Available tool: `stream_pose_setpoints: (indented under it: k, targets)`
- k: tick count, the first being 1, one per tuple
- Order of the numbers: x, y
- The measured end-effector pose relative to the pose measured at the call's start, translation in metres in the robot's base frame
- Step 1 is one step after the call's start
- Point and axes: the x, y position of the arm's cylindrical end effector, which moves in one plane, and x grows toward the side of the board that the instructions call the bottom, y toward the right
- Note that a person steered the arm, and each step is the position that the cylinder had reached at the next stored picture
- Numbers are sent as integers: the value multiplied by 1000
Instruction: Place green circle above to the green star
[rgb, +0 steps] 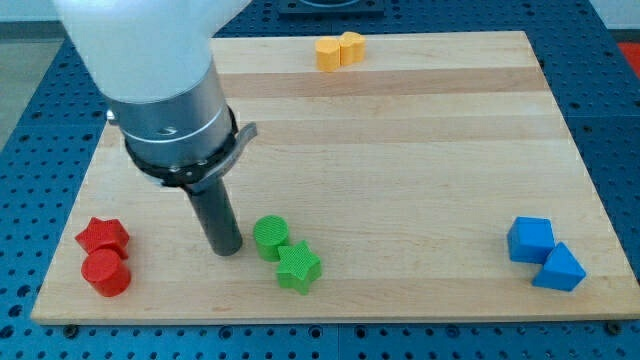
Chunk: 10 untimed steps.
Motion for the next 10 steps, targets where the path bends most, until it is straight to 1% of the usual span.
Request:
stream_pose_setpoints:
  k: [3, 4, 5, 6, 7, 8, 9, 10]
  targets:
    - [-2, 42]
    - [-2, 42]
    - [-35, 30]
    - [-94, 34]
    - [-162, 103]
    - [-215, 196]
    - [-242, 258]
    - [-270, 308]
